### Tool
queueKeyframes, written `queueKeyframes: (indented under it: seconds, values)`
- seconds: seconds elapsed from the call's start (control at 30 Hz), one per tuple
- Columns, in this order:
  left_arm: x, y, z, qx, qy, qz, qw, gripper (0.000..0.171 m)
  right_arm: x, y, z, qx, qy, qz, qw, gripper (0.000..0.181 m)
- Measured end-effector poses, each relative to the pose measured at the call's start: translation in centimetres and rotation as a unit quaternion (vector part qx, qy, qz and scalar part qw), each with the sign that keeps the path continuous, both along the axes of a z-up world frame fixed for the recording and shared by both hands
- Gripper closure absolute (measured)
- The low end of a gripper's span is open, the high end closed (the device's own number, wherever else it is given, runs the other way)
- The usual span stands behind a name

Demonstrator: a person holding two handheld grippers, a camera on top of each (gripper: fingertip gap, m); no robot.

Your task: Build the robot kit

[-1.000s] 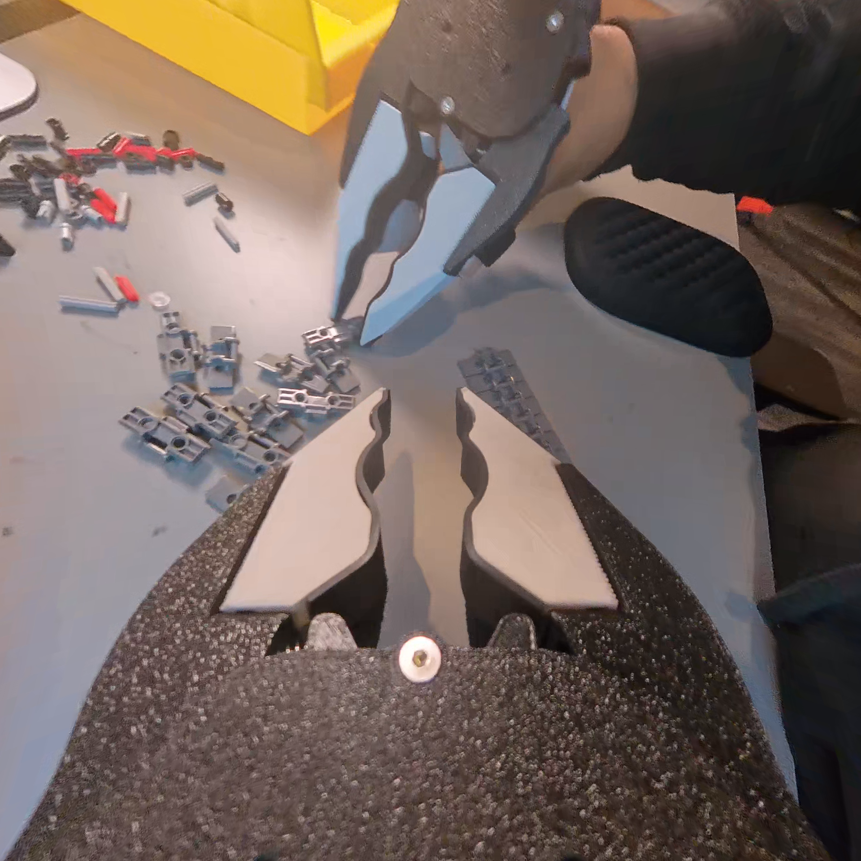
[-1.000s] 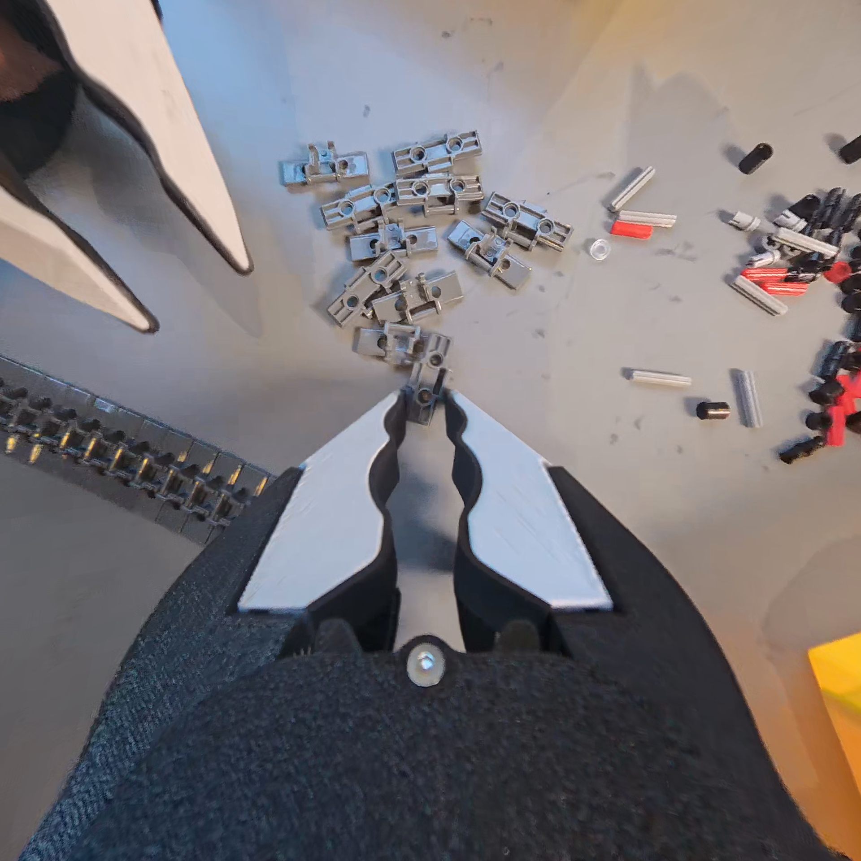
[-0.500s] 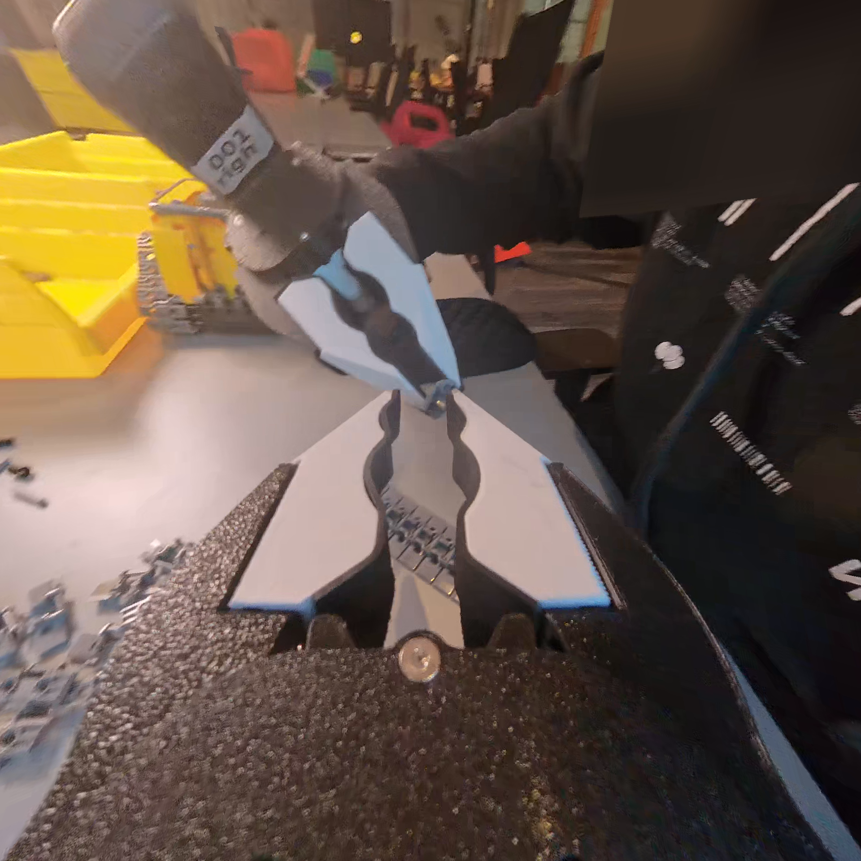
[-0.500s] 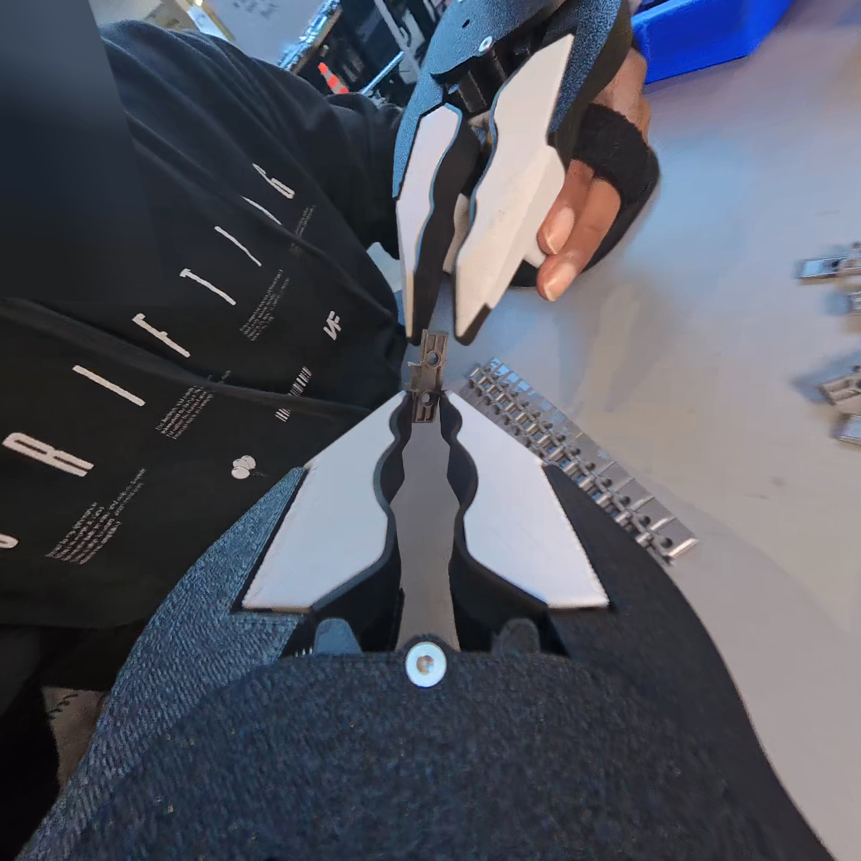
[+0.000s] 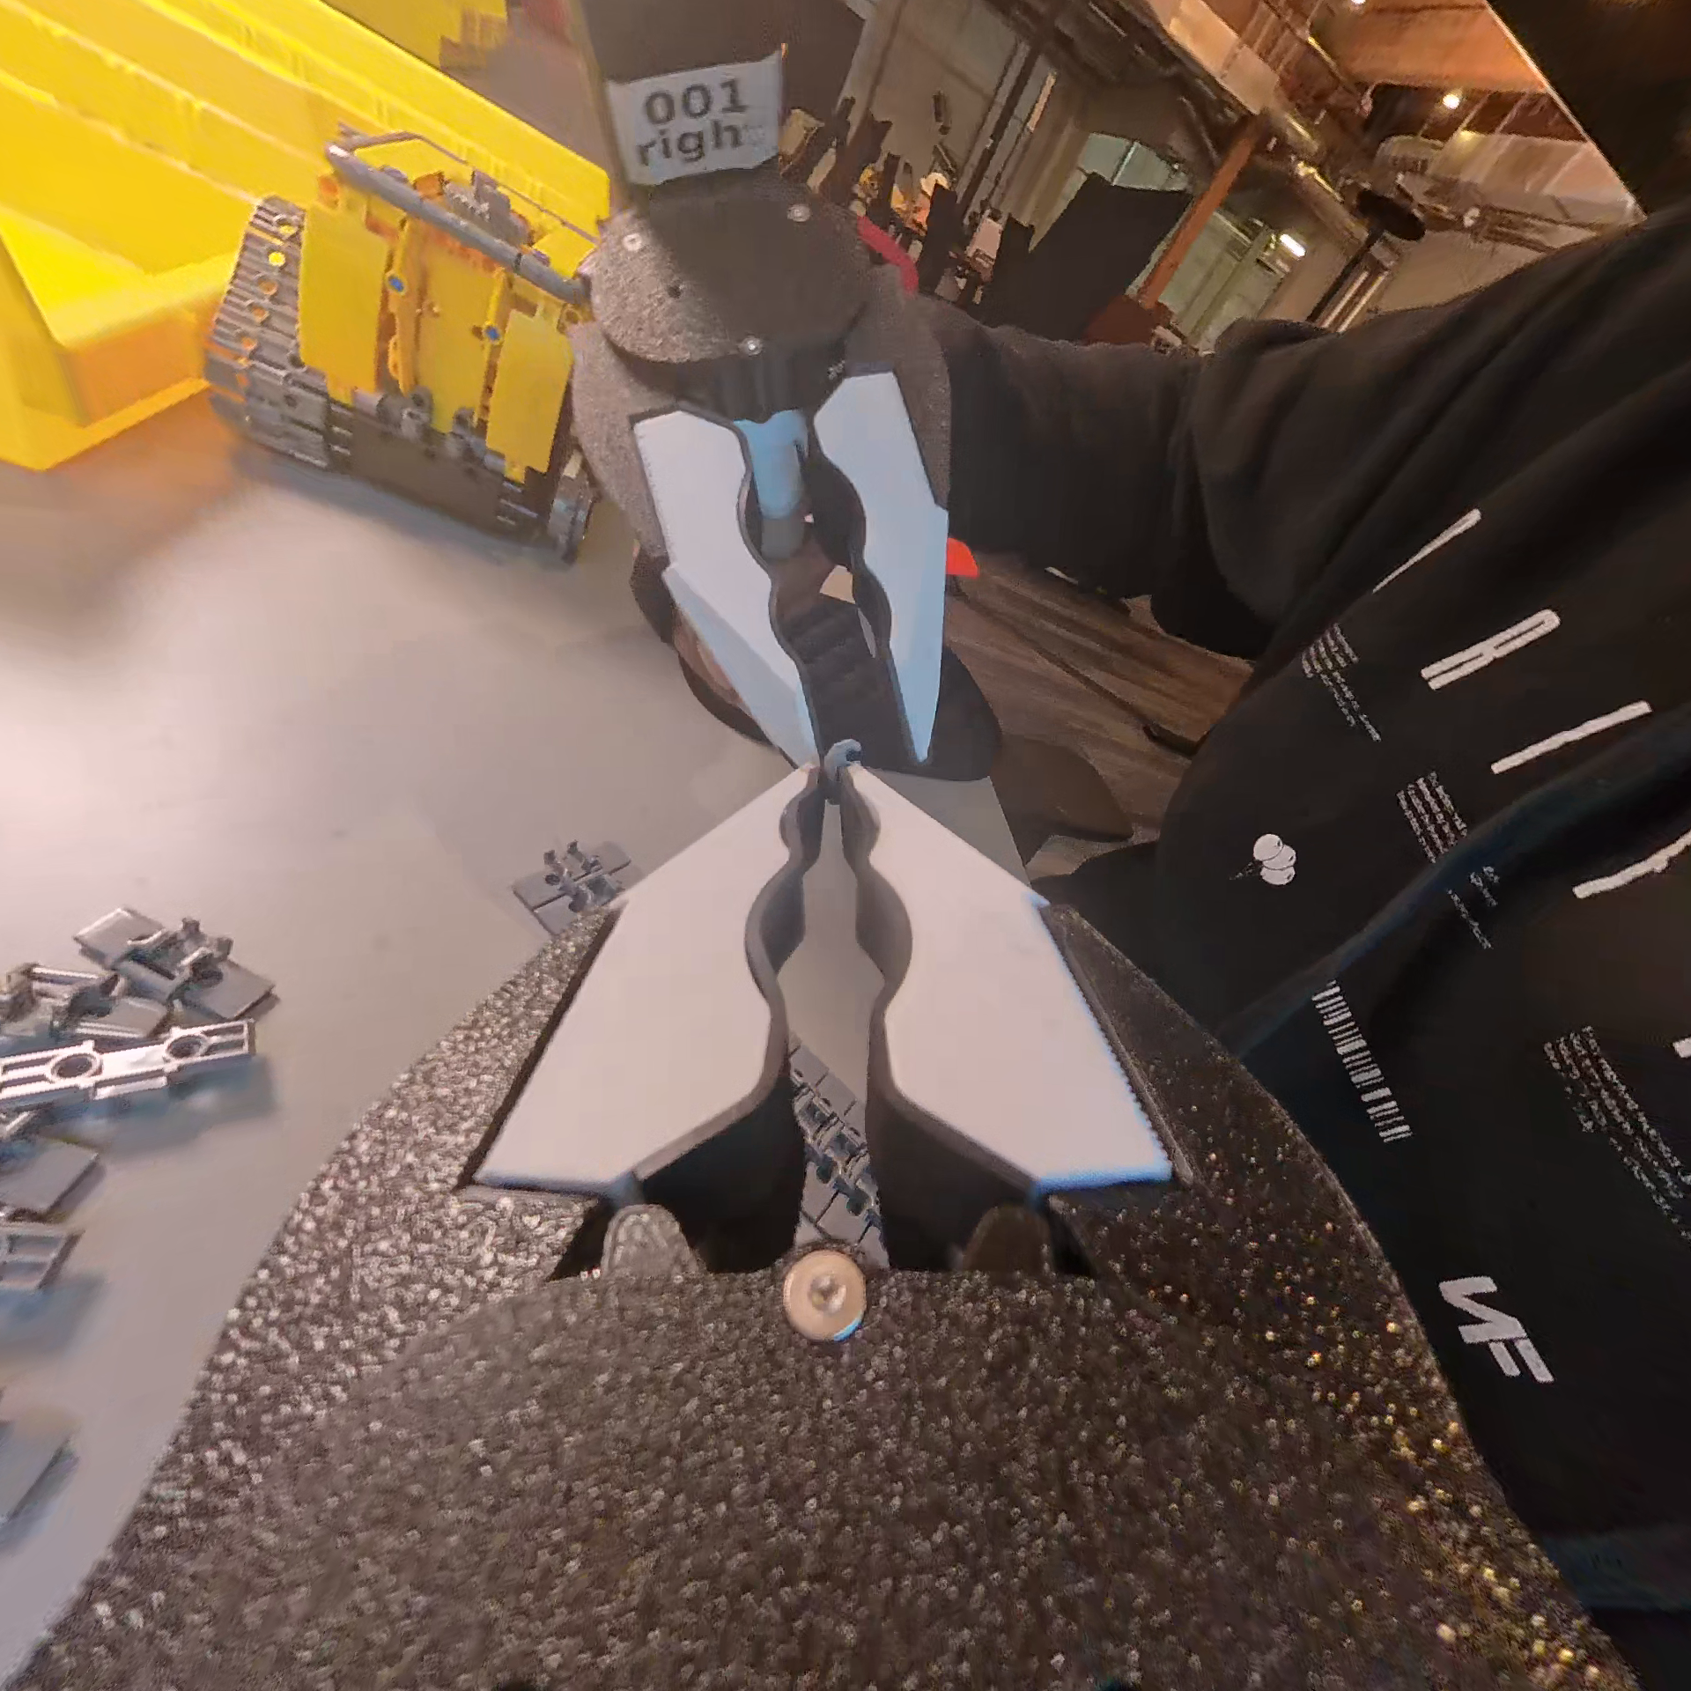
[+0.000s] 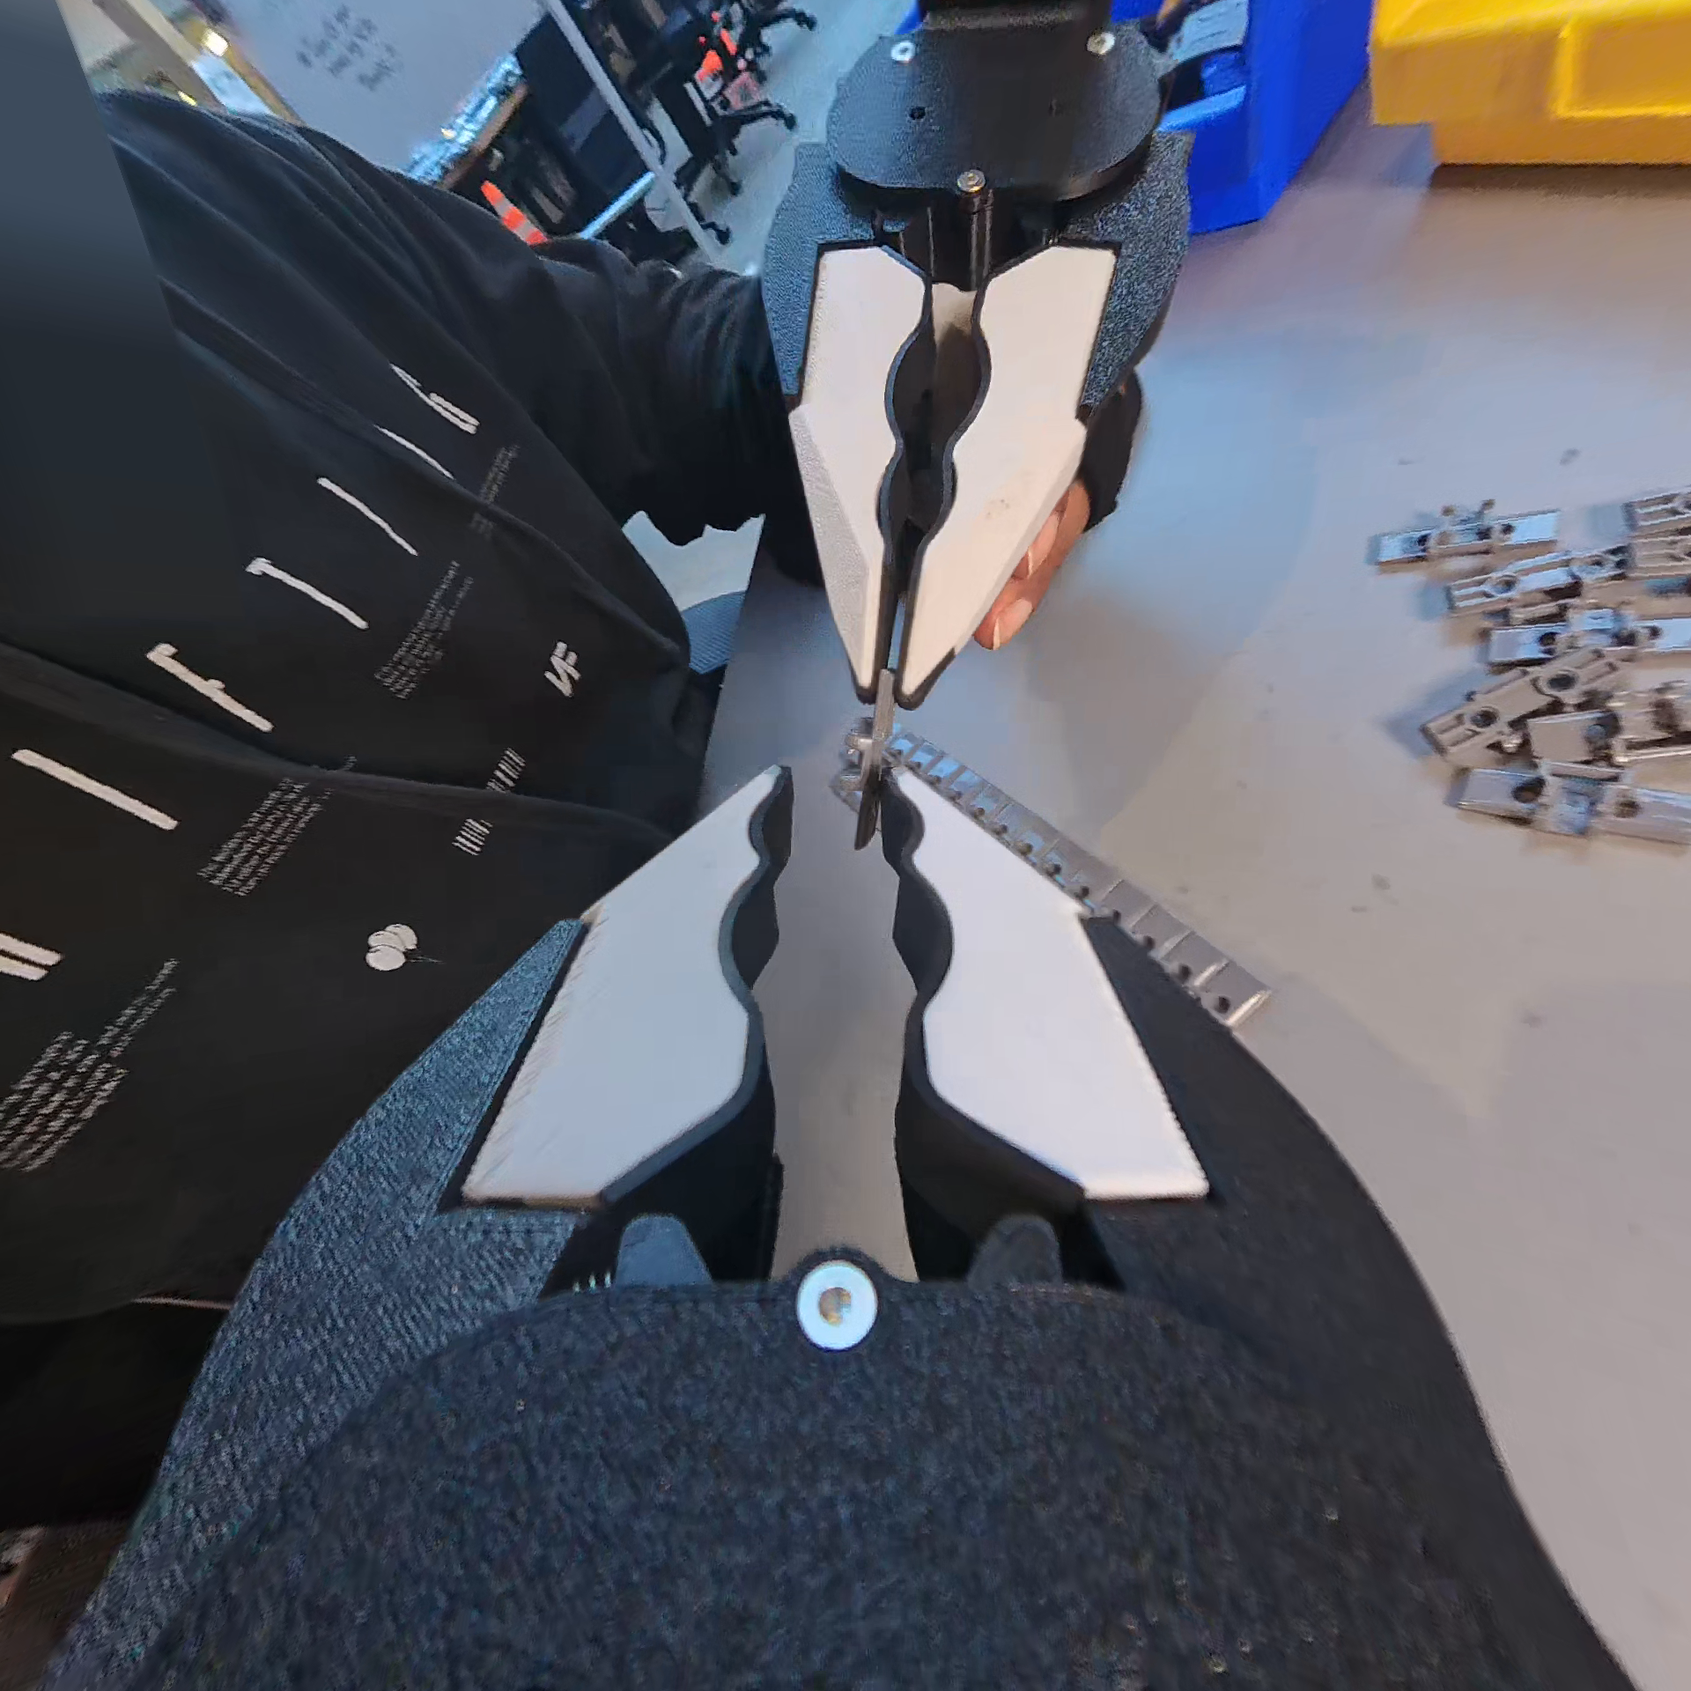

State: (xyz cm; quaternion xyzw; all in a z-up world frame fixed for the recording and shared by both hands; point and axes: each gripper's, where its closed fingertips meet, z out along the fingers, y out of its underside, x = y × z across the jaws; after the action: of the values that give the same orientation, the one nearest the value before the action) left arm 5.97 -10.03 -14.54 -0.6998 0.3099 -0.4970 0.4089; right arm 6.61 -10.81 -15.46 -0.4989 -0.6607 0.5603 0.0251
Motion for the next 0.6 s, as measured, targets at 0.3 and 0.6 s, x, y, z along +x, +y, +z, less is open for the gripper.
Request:
queueKeyframes:
  seconds: [0.3, 0.6]
  values:
    - [-0.3, 1.1, -1.1, -0.029, 0.016, 0.037, 0.999, 0.170, -1.1, 1.6, -1.2, 0.045, -0.040, -0.043, 0.997, 0.174]
    - [-0.1, 1.5, -7.0, 0.013, 0.241, 0.071, 0.968, 0.137, 0.5, 7.0, -7.4, 0.011, -0.238, -0.151, 0.959, 0.174]
